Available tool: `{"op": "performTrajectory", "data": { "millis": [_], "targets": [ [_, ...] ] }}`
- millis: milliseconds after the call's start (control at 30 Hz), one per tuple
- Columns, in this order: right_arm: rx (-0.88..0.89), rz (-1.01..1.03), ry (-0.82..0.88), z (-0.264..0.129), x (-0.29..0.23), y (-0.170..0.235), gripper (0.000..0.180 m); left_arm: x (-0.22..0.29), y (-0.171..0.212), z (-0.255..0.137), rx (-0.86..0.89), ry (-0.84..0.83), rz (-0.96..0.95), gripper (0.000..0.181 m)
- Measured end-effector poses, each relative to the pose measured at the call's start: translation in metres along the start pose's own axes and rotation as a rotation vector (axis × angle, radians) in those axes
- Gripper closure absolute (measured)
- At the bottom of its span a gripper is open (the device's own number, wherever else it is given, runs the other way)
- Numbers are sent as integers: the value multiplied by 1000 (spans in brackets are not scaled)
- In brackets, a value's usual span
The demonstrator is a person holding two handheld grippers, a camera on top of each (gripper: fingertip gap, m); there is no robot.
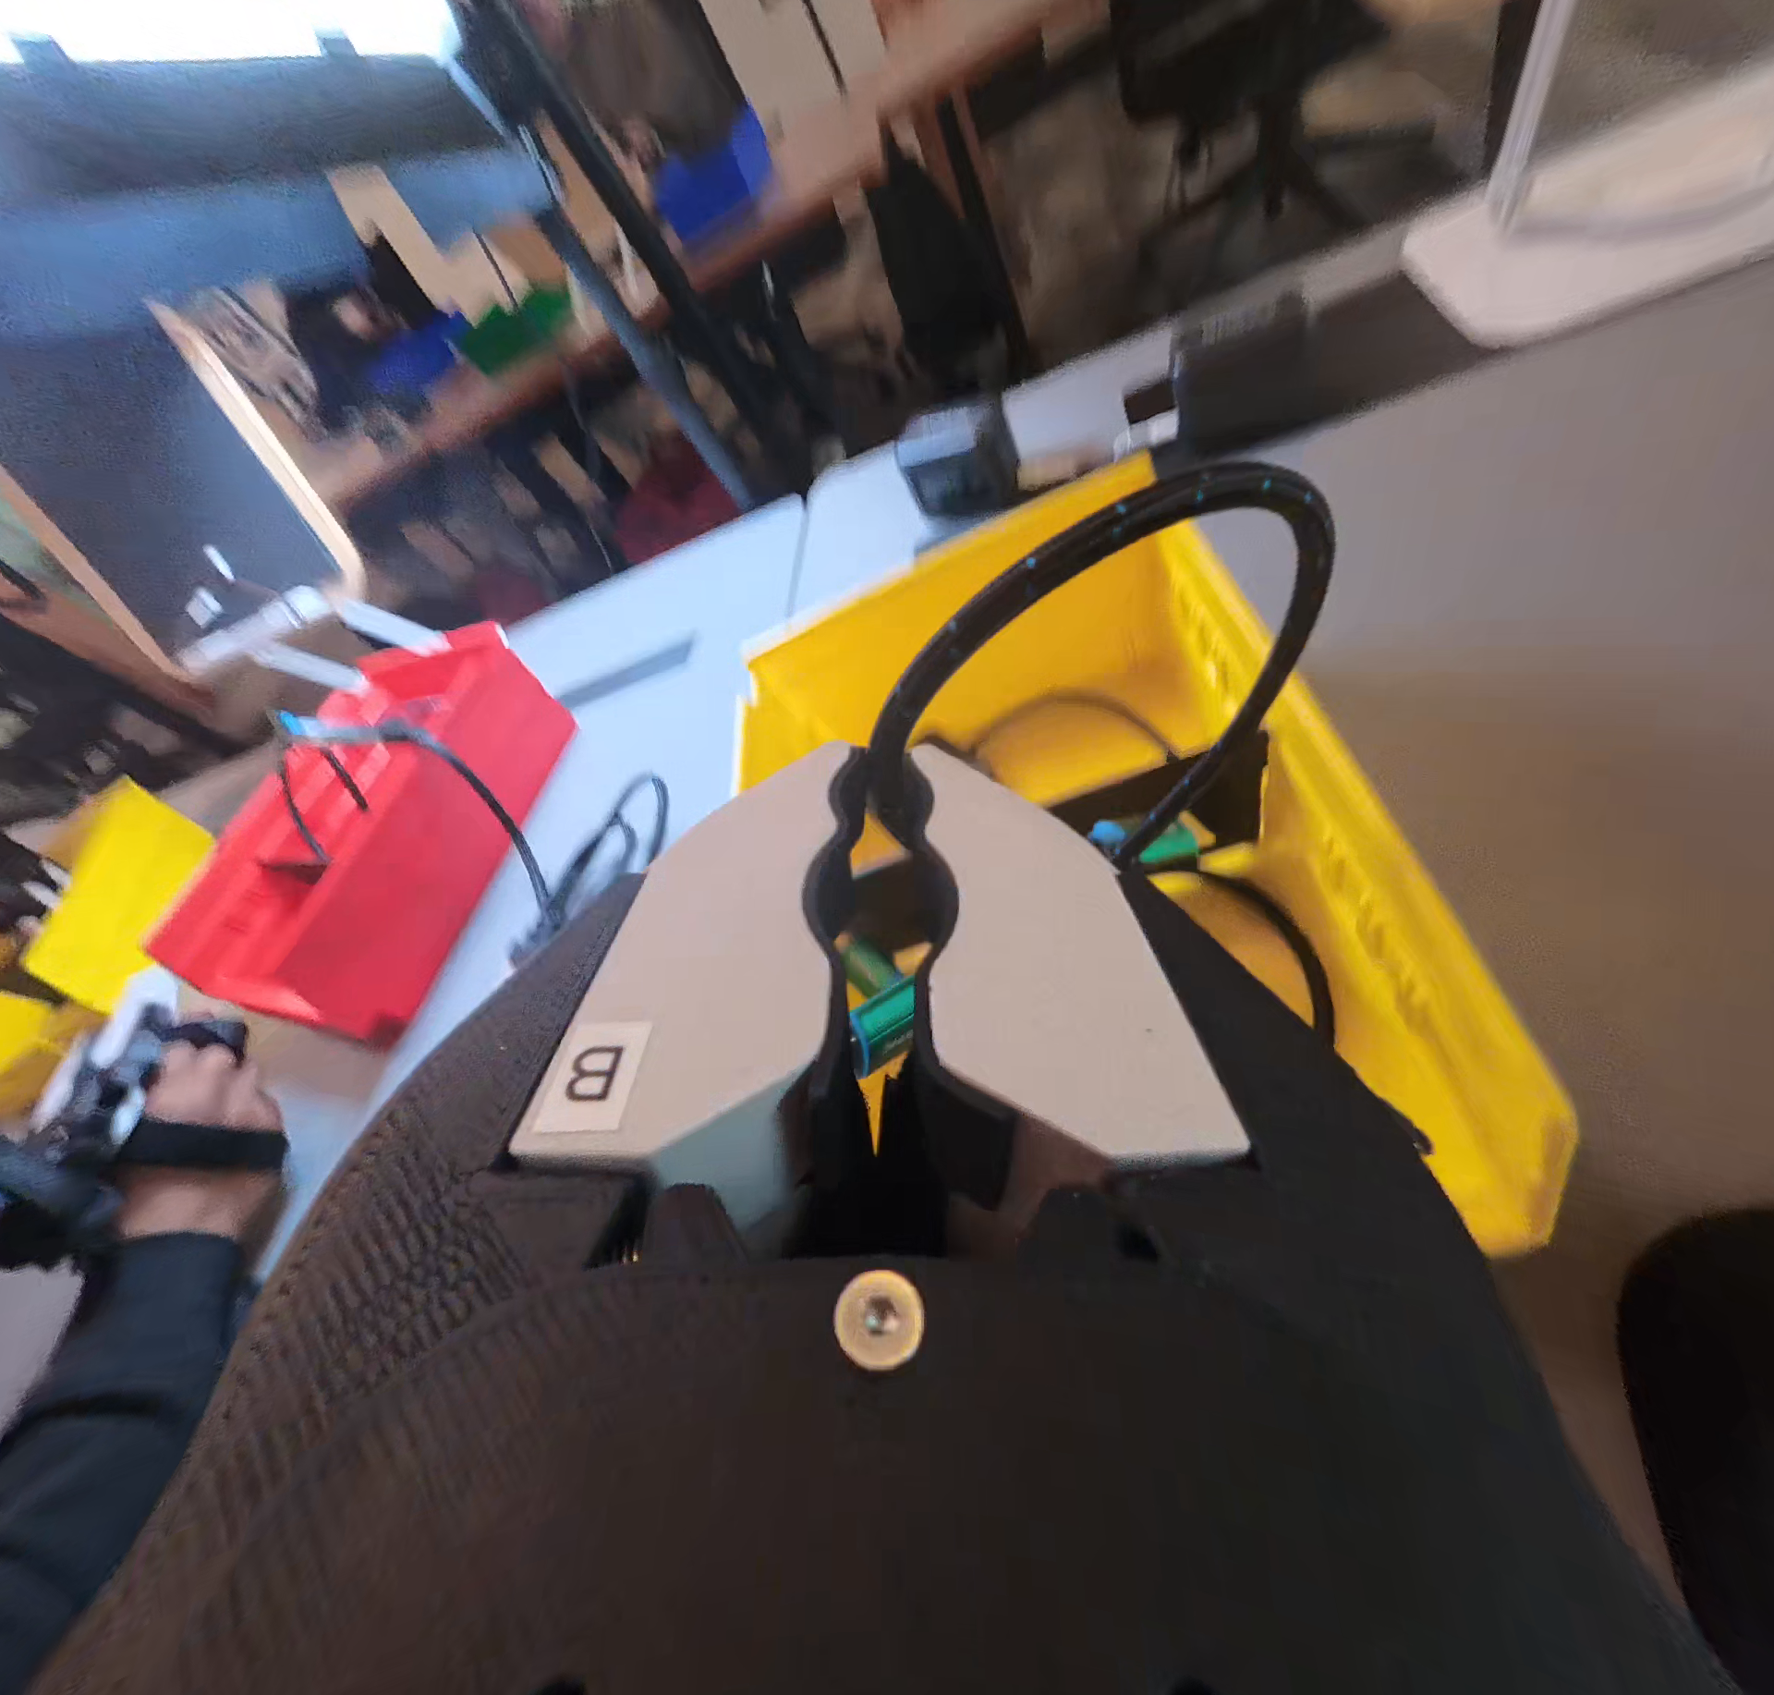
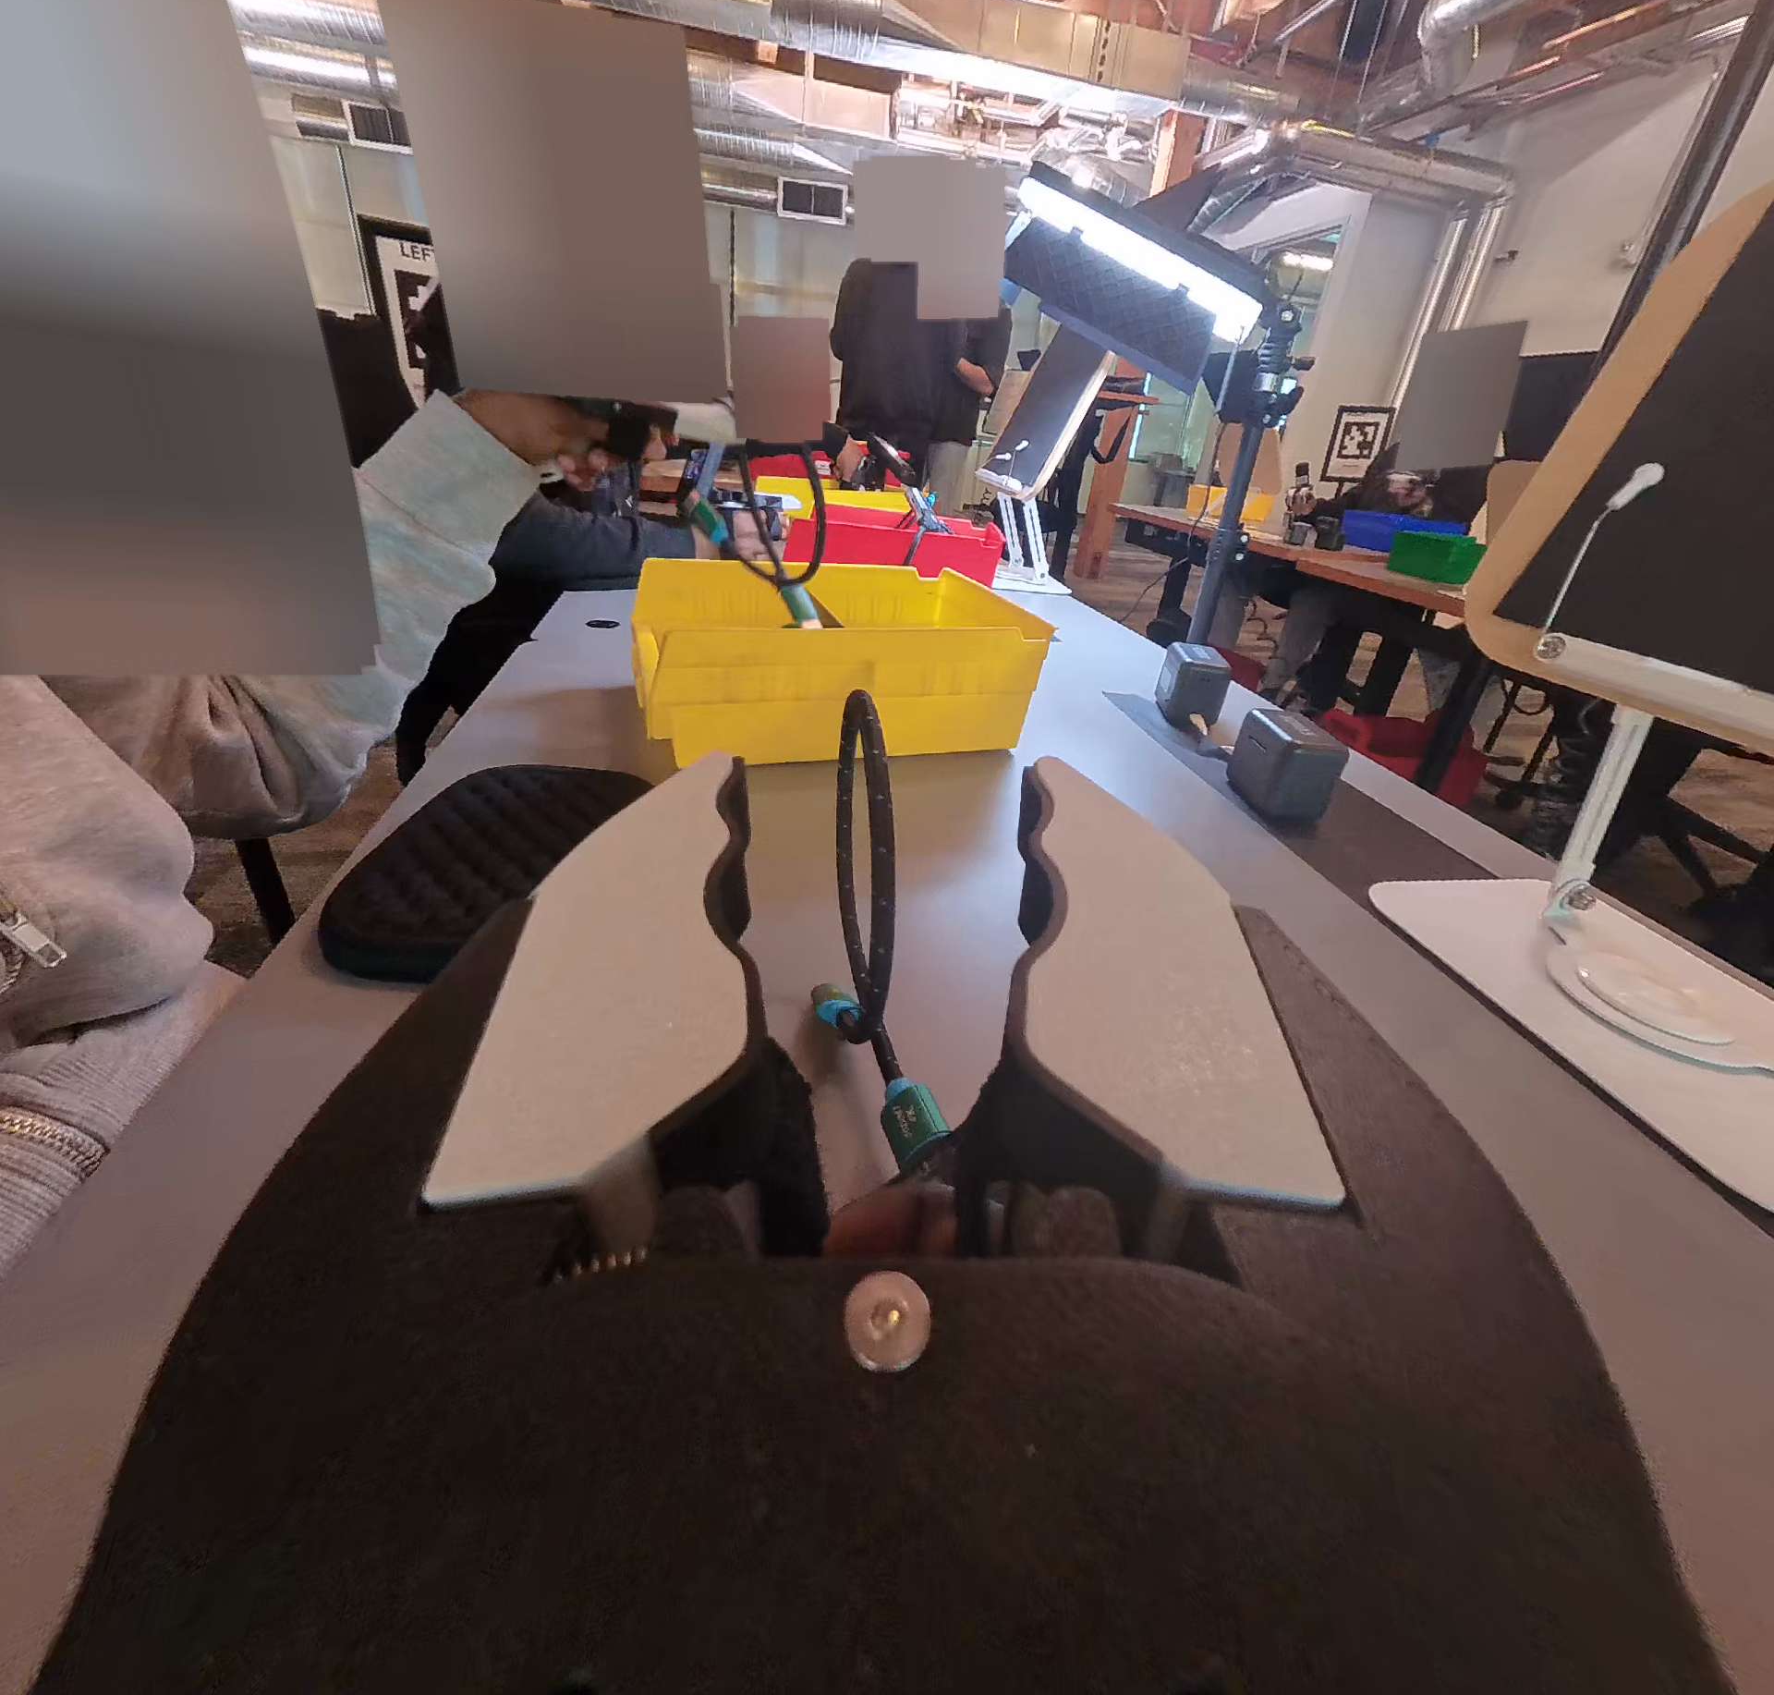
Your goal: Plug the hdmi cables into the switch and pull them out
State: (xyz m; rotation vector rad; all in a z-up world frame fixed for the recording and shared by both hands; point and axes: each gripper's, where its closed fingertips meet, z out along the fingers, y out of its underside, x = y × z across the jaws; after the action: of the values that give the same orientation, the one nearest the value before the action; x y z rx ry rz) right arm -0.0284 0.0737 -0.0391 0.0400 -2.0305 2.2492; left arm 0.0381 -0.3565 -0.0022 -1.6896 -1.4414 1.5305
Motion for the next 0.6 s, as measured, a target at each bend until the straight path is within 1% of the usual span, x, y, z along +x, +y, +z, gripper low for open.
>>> {"op": "performTrajectory", "data": {
  "millis": [100,233,333,400,467,500,600],
  "targets": [
    [3,-22,-9,4,-5,0,124,8,-57,-22,281,-26,-38,175],
    [6,-79,-3,11,-11,0,122,64,-117,-47,594,142,-75,175],
    [32,-124,-2,16,-19,-4,119,117,-155,-63,782,263,-81,175],
    [57,-176,29,18,-23,-10,116,151,-177,-71,870,349,-112,175],
    [96,-295,122,18,-25,-20,112,181,-192,-73,906,398,-135,175],
    [113,-384,184,18,-27,-25,114,193,-198,-75,920,411,-143,175],
    [98,-723,370,17,-34,-33,119,223,-210,-78,947,470,-224,175]
  ]
}}
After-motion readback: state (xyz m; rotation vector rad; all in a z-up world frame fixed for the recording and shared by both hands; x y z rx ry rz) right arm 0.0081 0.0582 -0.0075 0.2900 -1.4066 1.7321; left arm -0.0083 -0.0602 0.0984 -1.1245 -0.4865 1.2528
